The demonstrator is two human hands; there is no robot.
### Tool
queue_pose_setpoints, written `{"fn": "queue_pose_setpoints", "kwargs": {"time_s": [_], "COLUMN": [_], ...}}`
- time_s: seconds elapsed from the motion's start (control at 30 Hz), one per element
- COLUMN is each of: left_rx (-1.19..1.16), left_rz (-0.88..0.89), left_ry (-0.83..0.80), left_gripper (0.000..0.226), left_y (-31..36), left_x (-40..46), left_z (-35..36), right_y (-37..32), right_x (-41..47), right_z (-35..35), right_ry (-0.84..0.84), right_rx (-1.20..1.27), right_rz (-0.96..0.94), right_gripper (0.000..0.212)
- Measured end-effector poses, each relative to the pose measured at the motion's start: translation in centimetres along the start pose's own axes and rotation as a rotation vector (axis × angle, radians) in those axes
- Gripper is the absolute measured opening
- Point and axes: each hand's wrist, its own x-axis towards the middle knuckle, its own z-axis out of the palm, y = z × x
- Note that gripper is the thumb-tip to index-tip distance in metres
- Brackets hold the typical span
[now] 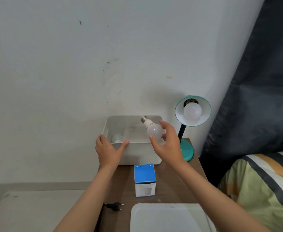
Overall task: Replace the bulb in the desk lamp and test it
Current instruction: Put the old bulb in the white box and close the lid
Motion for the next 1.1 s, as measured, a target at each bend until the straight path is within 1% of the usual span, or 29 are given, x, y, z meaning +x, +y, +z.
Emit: {"fn": "queue_pose_setpoints", "kwargs": {"time_s": [0.13,0.23,0.3,0.5,0.7,0.83,0.93,1.0,1.1], "left_rx": [0.029,0.034,0.036,0.052,0.067,0.085,0.177,0.232,0.203], "left_rz": [-0.006,-0.005,-0.001,-0.008,-0.014,-0.028,-0.040,-0.070,-0.067], "left_ry": [-0.008,-0.015,-0.010,0.002,-0.009,-0.043,-0.097,-0.128,-0.129], "left_gripper": [0.104,0.102,0.102,0.105,0.104,0.105,0.103,0.108,0.111], "left_y": [-0.2,-0.2,-0.3,-0.2,-0.1,0.4,1.2,1.7,2.1], "left_x": [0.3,0.6,0.7,0.6,0.6,0.6,1.3,1.3,-0.7], "left_z": [-0.3,-0.2,-0.1,0.0,-0.2,-0.7,-1.3,-1.7,-1.7], "right_y": [1.1,2.2,2.7,3.4,2.9,1.4,-0.3,-1.2,-2.0], "right_x": [4.9,7.1,7.9,9.1,8.6,6.7,4.1,1.7,-2.4], "right_z": [3.0,4.8,5.9,7.5,6.2,3.5,0.5,-1.5,-4.3], "right_ry": [-0.159,-0.299,-0.342,-0.314,-0.298,-0.241,-0.214,-0.224,-0.209], "right_rx": [-0.137,-0.194,-0.230,-0.209,-0.218,-0.175,-0.157,-0.155,-0.158], "right_rz": [0.097,0.227,0.257,0.253,0.209,0.152,0.108,0.103,0.087], "right_gripper": [0.048,0.049,0.050,0.051,0.054,0.050,0.045,0.045,0.043]}}
